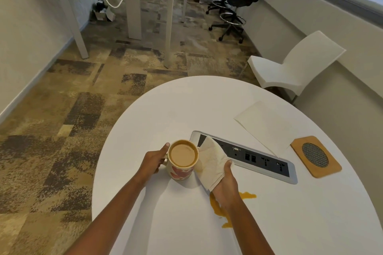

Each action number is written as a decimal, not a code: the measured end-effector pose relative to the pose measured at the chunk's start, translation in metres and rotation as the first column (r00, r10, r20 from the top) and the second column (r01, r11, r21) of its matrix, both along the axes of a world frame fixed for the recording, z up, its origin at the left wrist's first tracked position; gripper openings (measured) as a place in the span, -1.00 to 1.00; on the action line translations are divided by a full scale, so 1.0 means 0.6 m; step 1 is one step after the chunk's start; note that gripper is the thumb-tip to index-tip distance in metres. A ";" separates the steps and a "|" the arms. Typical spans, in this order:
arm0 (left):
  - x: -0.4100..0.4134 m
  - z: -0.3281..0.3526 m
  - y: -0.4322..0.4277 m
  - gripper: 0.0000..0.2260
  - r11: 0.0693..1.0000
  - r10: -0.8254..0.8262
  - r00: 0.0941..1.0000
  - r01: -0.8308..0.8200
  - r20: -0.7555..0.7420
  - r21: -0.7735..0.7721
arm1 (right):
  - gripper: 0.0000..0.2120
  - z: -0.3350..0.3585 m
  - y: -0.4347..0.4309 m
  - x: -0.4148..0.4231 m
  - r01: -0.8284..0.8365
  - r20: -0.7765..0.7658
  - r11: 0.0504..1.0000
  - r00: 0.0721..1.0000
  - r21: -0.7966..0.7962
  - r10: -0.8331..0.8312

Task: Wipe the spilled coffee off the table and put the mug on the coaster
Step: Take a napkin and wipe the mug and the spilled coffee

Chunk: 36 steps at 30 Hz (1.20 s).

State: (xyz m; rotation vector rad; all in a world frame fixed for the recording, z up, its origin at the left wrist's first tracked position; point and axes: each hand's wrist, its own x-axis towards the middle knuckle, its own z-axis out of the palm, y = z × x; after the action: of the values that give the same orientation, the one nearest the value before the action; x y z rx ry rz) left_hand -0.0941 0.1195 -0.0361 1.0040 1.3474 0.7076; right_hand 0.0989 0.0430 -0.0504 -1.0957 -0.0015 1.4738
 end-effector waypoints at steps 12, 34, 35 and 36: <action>-0.004 0.002 -0.025 -0.62 0.997 0.047 0.984 -0.036 0.173 -0.066 | -0.60 0.011 0.013 -0.011 -0.013 0.331 0.996 0.943 -0.087 0.041; -0.016 0.094 -0.029 -0.70 0.997 0.053 0.951 -0.034 0.303 -0.069 | -0.60 0.050 -0.020 -0.047 -0.059 0.330 0.998 0.942 -0.004 0.057; -0.013 0.105 -0.029 -0.71 0.997 0.051 0.949 -0.032 0.312 -0.064 | -0.61 0.056 -0.017 -0.052 -0.059 0.261 0.998 0.964 0.038 0.047; -0.010 0.117 -0.029 -0.71 0.998 0.049 0.947 -0.032 0.318 -0.060 | -0.62 0.062 -0.014 -0.058 -0.053 0.189 0.995 0.981 0.081 0.037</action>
State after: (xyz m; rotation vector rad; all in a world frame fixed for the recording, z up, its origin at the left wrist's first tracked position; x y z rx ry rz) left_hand -0.1001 0.1024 0.0338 0.7813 1.0995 0.8227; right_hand 0.0643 0.0344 -0.0131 -1.1666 -0.2211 1.3924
